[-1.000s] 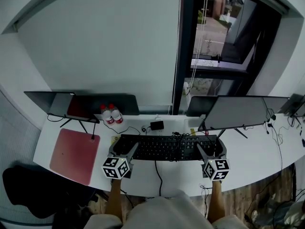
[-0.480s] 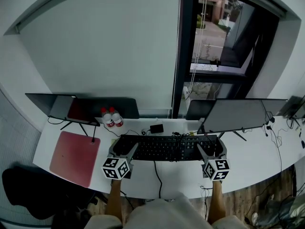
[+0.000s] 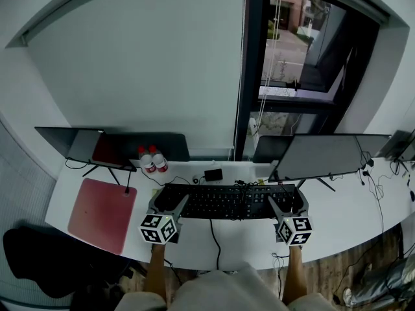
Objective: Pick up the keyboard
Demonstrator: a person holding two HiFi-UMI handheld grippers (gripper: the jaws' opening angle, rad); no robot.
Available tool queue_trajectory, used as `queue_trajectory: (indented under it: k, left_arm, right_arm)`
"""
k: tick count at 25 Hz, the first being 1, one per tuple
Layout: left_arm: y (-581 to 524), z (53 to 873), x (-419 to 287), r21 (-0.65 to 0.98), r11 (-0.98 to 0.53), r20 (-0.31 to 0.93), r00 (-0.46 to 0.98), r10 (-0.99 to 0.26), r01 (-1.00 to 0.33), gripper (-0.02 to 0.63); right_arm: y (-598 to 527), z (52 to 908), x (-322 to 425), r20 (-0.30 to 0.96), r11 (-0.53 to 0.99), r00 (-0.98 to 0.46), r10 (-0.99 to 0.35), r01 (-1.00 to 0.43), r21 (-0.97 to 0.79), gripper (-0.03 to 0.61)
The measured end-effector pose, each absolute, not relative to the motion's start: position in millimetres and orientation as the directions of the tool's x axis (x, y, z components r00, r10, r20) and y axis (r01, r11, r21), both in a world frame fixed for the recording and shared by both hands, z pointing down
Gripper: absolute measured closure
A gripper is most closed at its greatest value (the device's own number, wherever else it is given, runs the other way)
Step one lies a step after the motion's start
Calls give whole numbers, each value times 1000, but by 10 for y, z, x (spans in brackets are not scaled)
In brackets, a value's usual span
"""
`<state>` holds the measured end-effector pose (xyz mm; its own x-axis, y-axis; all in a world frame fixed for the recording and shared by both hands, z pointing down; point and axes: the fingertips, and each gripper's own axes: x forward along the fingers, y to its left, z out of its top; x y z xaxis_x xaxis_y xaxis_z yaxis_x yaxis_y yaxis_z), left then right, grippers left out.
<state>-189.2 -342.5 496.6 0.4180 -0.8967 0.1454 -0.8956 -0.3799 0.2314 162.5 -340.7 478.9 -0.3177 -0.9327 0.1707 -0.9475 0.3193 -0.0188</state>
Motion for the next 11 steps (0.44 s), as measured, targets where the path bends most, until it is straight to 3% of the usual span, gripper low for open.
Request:
queue_trajectory:
  k: [11]
  left_arm:
    - [-3425, 5014, -1885, 236, -381, 156, 422, -893, -894, 279]
  right_arm:
    - [-3391, 4833, 1629, 182, 315, -313, -932, -949, -22, 158]
